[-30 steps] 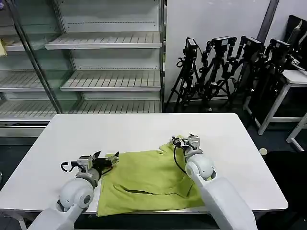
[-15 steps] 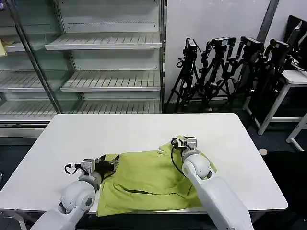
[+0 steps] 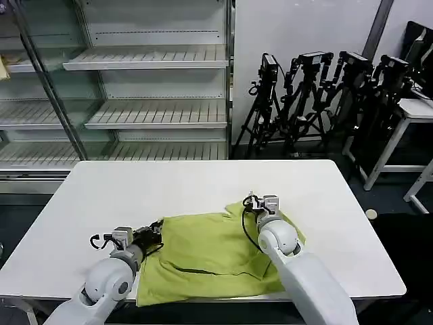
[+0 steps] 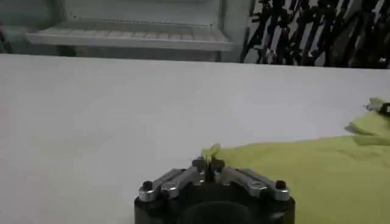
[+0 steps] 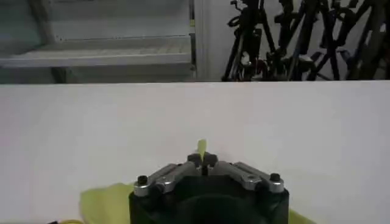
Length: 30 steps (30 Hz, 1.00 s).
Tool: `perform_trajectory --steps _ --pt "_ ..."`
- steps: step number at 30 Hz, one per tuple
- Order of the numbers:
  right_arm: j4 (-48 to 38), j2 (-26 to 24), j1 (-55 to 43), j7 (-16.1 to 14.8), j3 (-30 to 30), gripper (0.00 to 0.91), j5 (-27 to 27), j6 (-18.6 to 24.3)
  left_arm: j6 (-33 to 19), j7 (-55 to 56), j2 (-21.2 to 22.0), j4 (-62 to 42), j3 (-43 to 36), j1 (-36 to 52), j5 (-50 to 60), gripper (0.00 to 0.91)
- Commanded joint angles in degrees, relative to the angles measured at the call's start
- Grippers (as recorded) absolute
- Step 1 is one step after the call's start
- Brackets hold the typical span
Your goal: Fold and organize the clothes.
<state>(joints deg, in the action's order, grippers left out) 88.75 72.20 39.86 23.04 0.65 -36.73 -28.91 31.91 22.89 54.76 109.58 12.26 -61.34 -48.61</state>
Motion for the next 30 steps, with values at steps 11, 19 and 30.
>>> perform_trajectory --steps 11,19,30 --pt "13.64 -4.69 4.71 -1.25 3.46 0.0 -0.73 3.2 -1.43 -3.07 -3.74 9.09 7.02 -5.08 -1.2 0.03" --pt "20.31 -8.57 13.57 -3.8 9.24 0.0 -0.25 4.89 -2.47 -4.22 -4.73 13.33 8.54 -10.63 0.19 0.03" --pt "30.94 -12.02 30.08 -7.83 17.4 0.0 0.92 6.67 -3.24 -4.58 -5.34 16.6 8.82 -16.15 3.33 0.03"
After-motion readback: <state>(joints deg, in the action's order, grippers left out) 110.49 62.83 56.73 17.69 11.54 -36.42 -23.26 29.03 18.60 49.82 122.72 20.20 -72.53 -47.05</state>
